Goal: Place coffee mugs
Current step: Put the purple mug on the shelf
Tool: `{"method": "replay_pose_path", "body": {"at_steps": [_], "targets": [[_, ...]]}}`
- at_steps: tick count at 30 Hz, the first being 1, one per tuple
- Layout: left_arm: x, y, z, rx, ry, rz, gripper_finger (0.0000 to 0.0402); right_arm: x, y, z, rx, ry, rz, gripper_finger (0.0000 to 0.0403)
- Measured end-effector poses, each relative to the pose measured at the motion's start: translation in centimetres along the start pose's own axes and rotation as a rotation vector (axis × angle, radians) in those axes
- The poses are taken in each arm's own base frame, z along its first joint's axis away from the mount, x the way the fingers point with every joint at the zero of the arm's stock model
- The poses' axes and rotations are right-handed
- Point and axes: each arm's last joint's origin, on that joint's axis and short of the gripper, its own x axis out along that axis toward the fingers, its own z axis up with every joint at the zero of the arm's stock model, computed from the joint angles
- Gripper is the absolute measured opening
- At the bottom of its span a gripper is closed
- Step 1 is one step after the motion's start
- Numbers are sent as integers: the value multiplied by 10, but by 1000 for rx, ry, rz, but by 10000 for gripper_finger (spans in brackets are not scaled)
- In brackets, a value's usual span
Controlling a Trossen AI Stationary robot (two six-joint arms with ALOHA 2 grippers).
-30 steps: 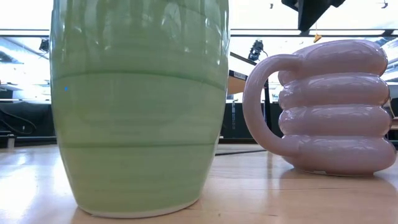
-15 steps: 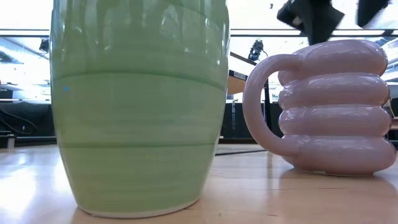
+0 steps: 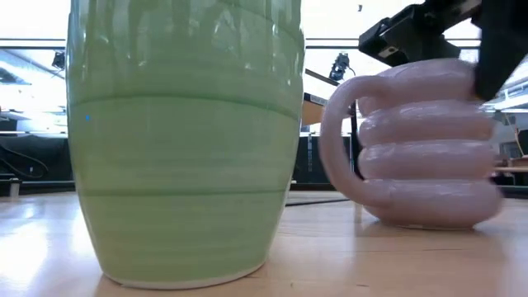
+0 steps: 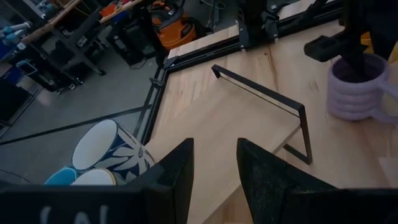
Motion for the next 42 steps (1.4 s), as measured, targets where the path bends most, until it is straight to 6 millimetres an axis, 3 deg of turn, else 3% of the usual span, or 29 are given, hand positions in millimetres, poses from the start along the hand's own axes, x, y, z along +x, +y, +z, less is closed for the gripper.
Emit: {"method": "replay_pose_path", "body": {"at_steps": [14,20,31,42], "targets": [[0,0,0,1,2,-1,128,0,-16,0,-38,28,-5,40],[0,0,0,-5,3,-1,128,-10,-18,-3,-33,53,56,38],[0,0,0,-7,2,-1,128,-94,-19,13,-137,-45,66,41],[0,0,0,-27,2,-1,128,-171,-42,37,-390,-261,-58,43]]}}
